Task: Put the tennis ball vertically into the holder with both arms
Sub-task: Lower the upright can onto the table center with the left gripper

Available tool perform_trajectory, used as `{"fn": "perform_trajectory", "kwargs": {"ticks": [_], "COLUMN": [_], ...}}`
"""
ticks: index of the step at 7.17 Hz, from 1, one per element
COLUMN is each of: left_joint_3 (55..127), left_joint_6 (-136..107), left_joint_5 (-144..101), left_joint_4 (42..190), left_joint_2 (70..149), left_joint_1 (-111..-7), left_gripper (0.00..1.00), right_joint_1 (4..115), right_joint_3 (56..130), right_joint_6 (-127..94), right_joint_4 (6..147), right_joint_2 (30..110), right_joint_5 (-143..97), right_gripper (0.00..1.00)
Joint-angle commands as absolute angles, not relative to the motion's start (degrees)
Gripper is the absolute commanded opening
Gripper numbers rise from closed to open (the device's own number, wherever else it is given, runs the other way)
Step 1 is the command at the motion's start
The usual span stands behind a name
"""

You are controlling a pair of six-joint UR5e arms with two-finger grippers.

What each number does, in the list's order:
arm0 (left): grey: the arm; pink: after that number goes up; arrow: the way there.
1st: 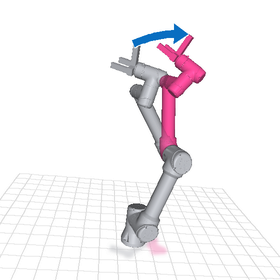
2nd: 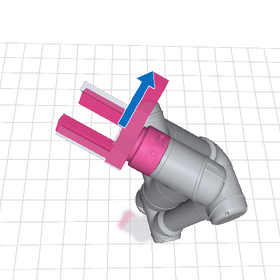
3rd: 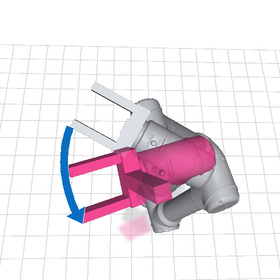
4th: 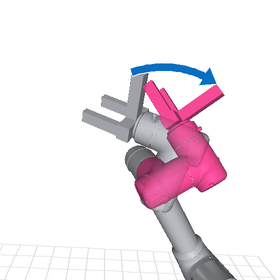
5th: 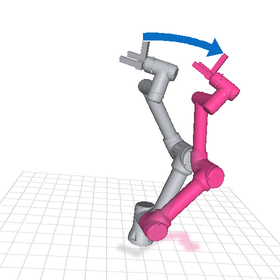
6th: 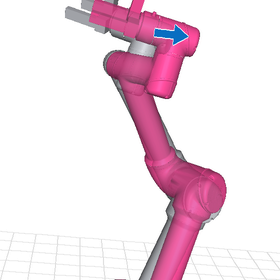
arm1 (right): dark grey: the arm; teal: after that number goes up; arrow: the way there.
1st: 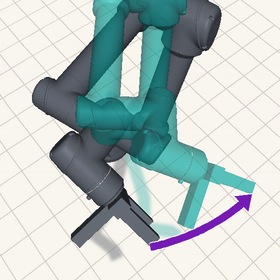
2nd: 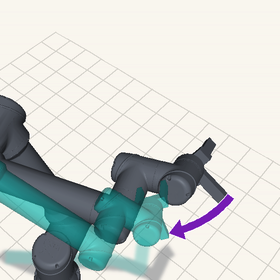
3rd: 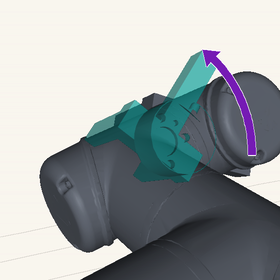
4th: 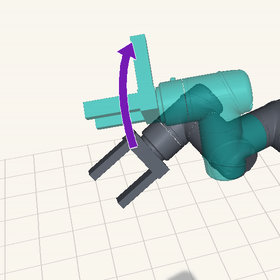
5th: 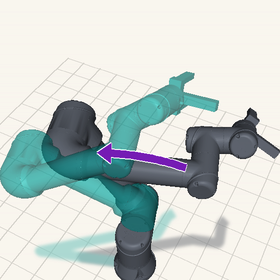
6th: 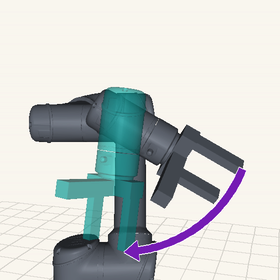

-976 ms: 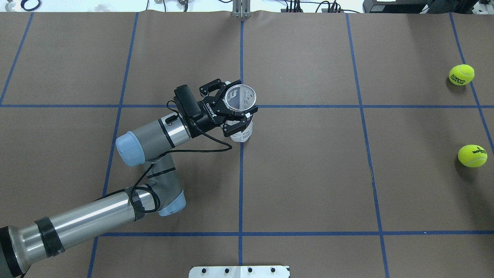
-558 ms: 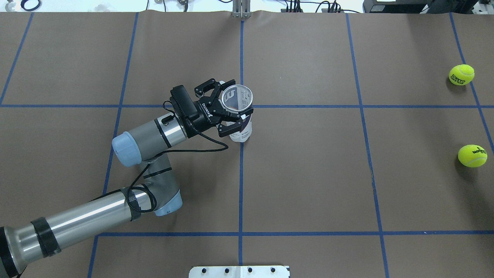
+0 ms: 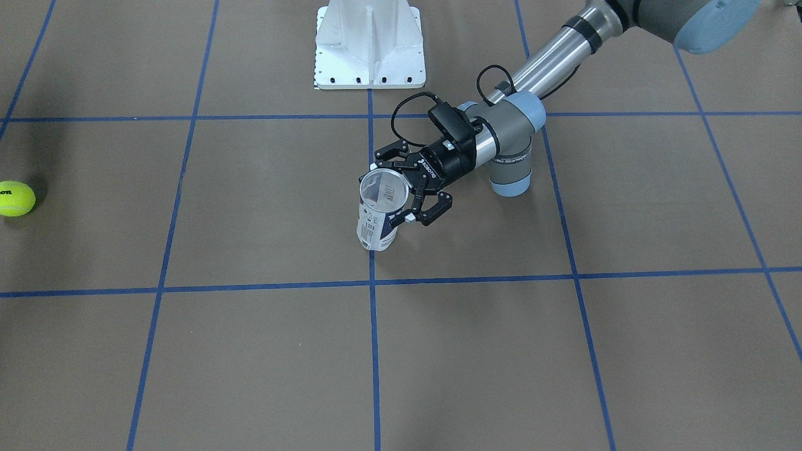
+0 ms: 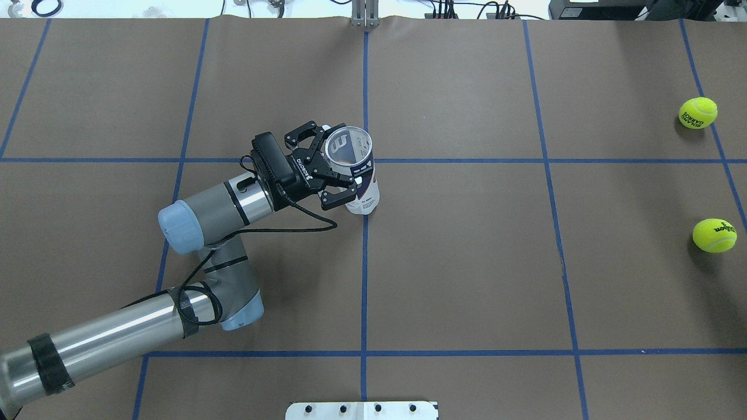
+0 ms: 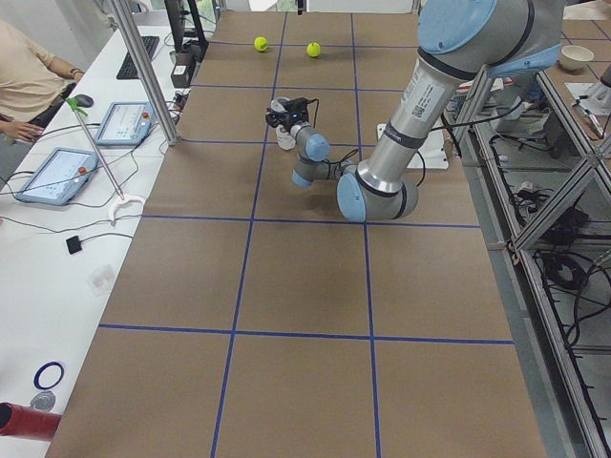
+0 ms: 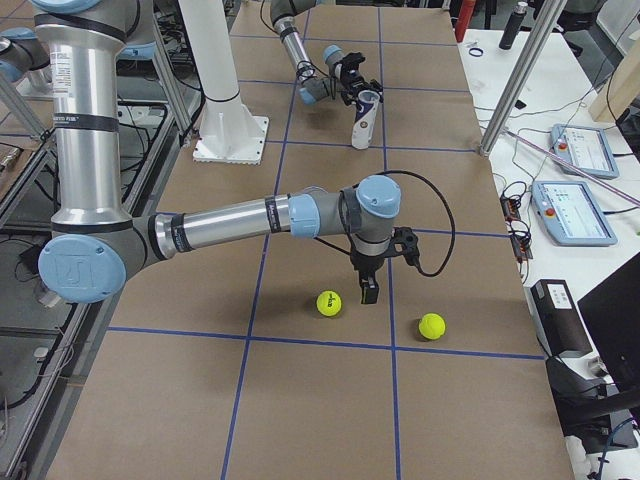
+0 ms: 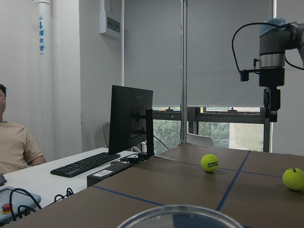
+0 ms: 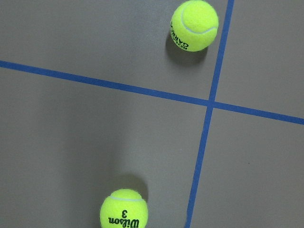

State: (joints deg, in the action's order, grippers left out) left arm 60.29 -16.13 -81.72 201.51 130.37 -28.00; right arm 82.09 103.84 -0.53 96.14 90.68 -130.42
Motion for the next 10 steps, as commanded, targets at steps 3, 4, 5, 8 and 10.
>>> {"fn": "perform_trajectory", "kwargs": {"ticks": [3, 4, 5, 8, 10], "left_joint_3": [65.1, 65.2, 65.3, 65.5, 65.5], "left_joint_6": [-16.0, -16.0, -16.0, -16.8, -16.8], "left_joint_5": [-81.9, -81.9, -81.9, -81.9, -81.9], "left_joint_4": [192.8, 192.3, 191.3, 190.1, 190.1], "left_joint_2": [129.3, 129.6, 129.7, 129.8, 129.9], "left_joint_1": [-27.5, -27.5, -27.5, -26.6, -26.0], "left_gripper": [0.99, 0.99, 0.99, 0.99, 0.99], "right_joint_1": [82.1, 82.1, 82.0, 80.0, 75.0], "right_joint_3": [103.8, 103.8, 103.7, 103.4, 104.4], "right_joint_6": [-0.5, -0.5, -0.5, -1.5, -11.8], "right_joint_4": [96.2, 96.1, 96.2, 96.2, 95.7], "right_joint_2": [90.7, 90.7, 90.7, 90.7, 90.7], "right_joint_5": [-130.4, -130.4, -130.4, -130.3, -129.9], "right_gripper": [1.00, 1.00, 1.00, 1.00, 1.00]}}
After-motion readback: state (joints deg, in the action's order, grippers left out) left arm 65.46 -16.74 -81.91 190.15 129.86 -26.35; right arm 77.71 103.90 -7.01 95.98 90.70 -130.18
